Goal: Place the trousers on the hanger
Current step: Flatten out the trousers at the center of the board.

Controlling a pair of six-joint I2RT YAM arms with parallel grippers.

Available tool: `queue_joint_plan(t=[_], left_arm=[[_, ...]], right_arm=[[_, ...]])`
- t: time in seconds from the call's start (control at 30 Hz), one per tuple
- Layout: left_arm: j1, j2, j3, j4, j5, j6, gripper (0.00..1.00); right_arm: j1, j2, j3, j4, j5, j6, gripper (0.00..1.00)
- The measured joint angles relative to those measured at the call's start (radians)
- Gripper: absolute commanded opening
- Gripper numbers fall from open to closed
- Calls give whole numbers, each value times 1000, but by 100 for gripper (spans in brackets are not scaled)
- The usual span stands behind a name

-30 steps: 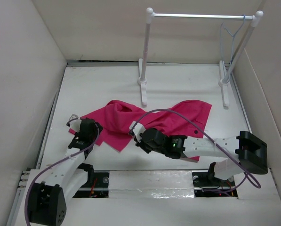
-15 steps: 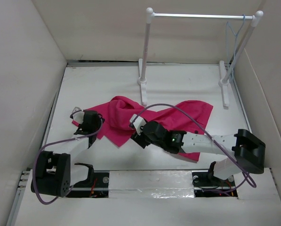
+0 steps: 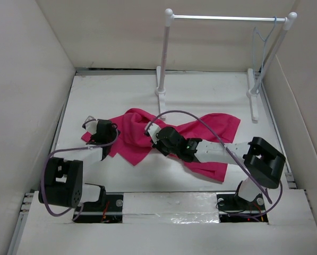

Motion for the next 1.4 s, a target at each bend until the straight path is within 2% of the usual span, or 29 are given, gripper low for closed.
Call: queue_joint_plan(t=[0.17,0.27,0.3,0.37,0.43,0.53,0.67,0.7,0.77,0.8,0.83,0.9,1.07,1.2,1.27,1.37,1.4], left_arm=[[0,46,23,19,12,6,41],[0,45,23,27,14,6,39],[0,44,23,30,14,6,39],[0,44,23,37,14,6,39],[0,44,23,40,14,6,39],[0,53,24,51,14,6,38],[0,109,48,53,9,8,29],[0,117,56,55,8,8,25],[0,130,68,54,6,8,16],[0,137,72,55,5,8,3],[0,141,78,54,2,8,0],[0,144,92,47,-6,13,0],[-1,126,166,-15,-43,15,0],[-1,25,175,-49,-72,22,0],[-1,-29,175,-55,-90,26,0],[0,-68,177,-62,-110,30,0],[0,-69,181,-72,-116,32,0]], right_arm=[[77,9,-26,51,-78,18,0],[121,63,-23,91,-100,34,39],[132,85,-21,103,-109,39,57],[141,129,-18,134,-129,40,63],[139,180,11,145,-154,40,64],[138,258,90,151,-172,39,64],[139,312,141,185,-180,39,62],[139,322,145,190,-180,39,55],[139,345,149,209,-180,41,34],[139,356,154,224,-187,39,17],[139,367,164,237,-189,37,8],[143,386,177,264,-192,43,1],[175,361,135,296,-183,53,0],[267,285,91,244,-180,66,0],[330,248,82,228,-184,82,6],[399,210,82,214,-205,121,48],[413,200,84,202,-216,131,80]])
